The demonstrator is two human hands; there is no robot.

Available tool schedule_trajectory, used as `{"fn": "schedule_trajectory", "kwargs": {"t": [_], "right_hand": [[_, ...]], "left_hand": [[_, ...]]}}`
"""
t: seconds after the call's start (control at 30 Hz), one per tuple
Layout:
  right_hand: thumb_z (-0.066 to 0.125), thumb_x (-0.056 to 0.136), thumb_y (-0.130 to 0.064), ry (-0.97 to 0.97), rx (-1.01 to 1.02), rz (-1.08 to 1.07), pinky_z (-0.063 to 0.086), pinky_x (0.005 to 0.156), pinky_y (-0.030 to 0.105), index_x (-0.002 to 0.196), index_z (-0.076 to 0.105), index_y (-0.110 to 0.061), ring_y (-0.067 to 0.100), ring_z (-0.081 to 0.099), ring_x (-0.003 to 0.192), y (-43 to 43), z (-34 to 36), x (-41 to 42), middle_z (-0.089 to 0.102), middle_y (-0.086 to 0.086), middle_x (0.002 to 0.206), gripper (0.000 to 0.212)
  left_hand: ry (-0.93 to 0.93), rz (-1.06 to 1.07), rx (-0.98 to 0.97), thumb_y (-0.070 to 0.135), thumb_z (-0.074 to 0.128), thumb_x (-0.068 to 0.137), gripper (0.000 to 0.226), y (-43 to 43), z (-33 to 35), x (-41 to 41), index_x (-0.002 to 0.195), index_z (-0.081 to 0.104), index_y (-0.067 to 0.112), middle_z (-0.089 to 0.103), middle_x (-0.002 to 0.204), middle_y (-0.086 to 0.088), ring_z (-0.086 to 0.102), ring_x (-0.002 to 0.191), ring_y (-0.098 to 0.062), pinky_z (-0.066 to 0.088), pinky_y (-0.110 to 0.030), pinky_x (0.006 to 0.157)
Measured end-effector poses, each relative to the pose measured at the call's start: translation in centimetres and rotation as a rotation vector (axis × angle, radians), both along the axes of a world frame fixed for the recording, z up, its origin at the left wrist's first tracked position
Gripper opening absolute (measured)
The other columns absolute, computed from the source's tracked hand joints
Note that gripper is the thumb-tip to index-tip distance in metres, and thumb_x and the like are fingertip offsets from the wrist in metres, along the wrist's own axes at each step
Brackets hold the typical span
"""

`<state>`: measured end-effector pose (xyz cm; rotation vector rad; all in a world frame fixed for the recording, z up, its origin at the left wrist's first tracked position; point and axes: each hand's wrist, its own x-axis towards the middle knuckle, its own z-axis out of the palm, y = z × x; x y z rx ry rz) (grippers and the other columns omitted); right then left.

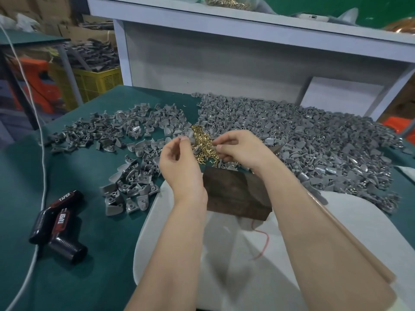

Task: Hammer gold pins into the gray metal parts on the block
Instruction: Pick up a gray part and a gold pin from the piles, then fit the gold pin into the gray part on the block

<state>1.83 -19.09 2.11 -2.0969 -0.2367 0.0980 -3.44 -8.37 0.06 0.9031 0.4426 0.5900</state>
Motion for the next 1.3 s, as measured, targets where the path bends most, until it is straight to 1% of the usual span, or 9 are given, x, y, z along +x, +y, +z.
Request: {"fn": "schedule_trajectory", "kwargs": {"t": [0.17, 0.23, 0.37, 0.5, 0.7, 0.8, 0.97, 1.13, 1.3], "right_hand": [[0.064, 0.086, -0.006, 0.055, -0.042, 0.283, 0.052, 0.084, 0.037, 0.094, 0.063, -0.015, 0.012, 0.064, 0.073, 2.1, 0.7, -1.1, 0.072, 0.005, 0.08, 0.013], [0.061, 0.087, -0.005, 0.047, -0.018, 0.216, 0.052, 0.087, 0.037, 0.094, 0.065, -0.014, 0.011, 0.065, 0.074, 2.3, 0.6, -0.8, 0.072, 0.003, 0.081, 0.012], [0.063, 0.088, -0.016, -0.113, -0.436, -0.082, 0.048, 0.083, 0.026, 0.093, 0.07, -0.019, 0.015, 0.062, 0.088, 3.1, -0.9, 1.3, 0.069, 0.001, 0.102, 0.01], [0.062, 0.083, -0.015, 0.05, -0.723, -0.105, 0.05, 0.087, 0.032, 0.111, 0.066, -0.01, 0.027, 0.062, 0.098, 5.3, -2.4, 3.7, 0.065, 0.008, 0.113, 0.028], [0.056, 0.083, -0.01, 0.11, -0.914, -0.066, 0.047, 0.08, 0.036, 0.118, 0.053, 0.0, 0.032, 0.058, 0.102, 6.5, -2.6, 5.1, 0.055, 0.018, 0.124, 0.036], [0.056, 0.083, -0.011, 0.09, -0.922, -0.031, 0.046, 0.079, 0.036, 0.111, 0.056, -0.001, 0.031, 0.056, 0.093, 6.5, -2.7, 5.5, 0.057, 0.019, 0.12, 0.03], [0.054, 0.085, -0.01, 0.077, -0.943, 0.002, 0.048, 0.087, 0.037, 0.118, 0.054, -0.001, 0.034, 0.057, 0.108, 6.3, -2.9, 5.7, 0.053, 0.021, 0.126, 0.035], [0.052, 0.087, -0.01, 0.06, -0.918, -0.006, 0.047, 0.08, 0.032, 0.106, 0.059, 0.001, 0.029, 0.055, 0.089, 5.9, -2.7, 5.5, 0.056, 0.014, 0.099, 0.022], [0.054, 0.092, -0.012, -0.128, -0.427, -0.183, 0.044, 0.065, 0.024, 0.096, 0.062, -0.013, 0.018, 0.057, 0.076, 3.5, -0.9, 3.5, 0.062, 0.003, 0.095, 0.009]], "left_hand": [[-0.037, 0.086, -0.007, 0.013, 0.06, 0.091, 0.015, 0.6, 0.3, -0.1, 0.08, 0.059, 0.022, 0.06, 0.08, 0.009, 0.057, 0.071, 0.002, 0.044, -0.008, 0.066], [-0.058, 0.137, 0.028, 0.013, 0.059, 0.091, 0.015, 0.7, 0.5, -0.1, 0.08, 0.058, 0.022, 0.061, 0.08, 0.009, 0.058, 0.07, 0.005, 0.045, -0.008, 0.067], [-0.087, 0.15, 0.131, 0.015, 0.059, 0.091, 0.012, 0.4, 0.6, -0.3, 0.084, 0.059, 0.023, 0.06, 0.082, 0.008, 0.055, 0.073, 0.001, 0.047, -0.015, 0.072], [-0.081, 0.091, 0.113, 0.015, 0.059, 0.092, 0.012, 0.2, 0.3, -0.4, 0.083, 0.06, 0.023, 0.059, 0.081, 0.005, 0.052, 0.074, -0.008, 0.046, -0.024, 0.074], [-0.069, 0.049, 0.067, 0.01, 0.06, 0.091, 0.014, -0.1, 0.1, -0.3, 0.083, 0.061, 0.021, 0.063, 0.083, 0.008, 0.057, 0.072, 0.005, 0.045, -0.008, 0.071], [-0.071, 0.046, 0.065, 0.009, 0.06, 0.09, 0.015, -0.2, 0.1, -0.2, 0.083, 0.062, 0.021, 0.064, 0.084, 0.007, 0.058, 0.071, 0.008, 0.044, -0.006, 0.068], [-0.072, 0.029, 0.066, 0.008, 0.059, 0.09, 0.017, -0.3, 0.1, -0.2, 0.081, 0.062, 0.021, 0.064, 0.082, 0.007, 0.058, 0.068, 0.01, 0.043, -0.005, 0.066], [-0.069, 0.025, 0.096, 0.009, 0.06, 0.09, 0.016, -0.4, 0.0, -0.2, 0.081, 0.061, 0.022, 0.063, 0.082, 0.008, 0.057, 0.067, 0.012, 0.042, -0.004, 0.064], [-0.021, -0.112, 0.364, 0.013, 0.059, 0.091, 0.013, -0.5, -0.3, -0.2, 0.085, 0.06, 0.025, 0.064, 0.088, 0.009, 0.06, 0.084, -0.003, 0.045, -0.01, 0.076]]}}
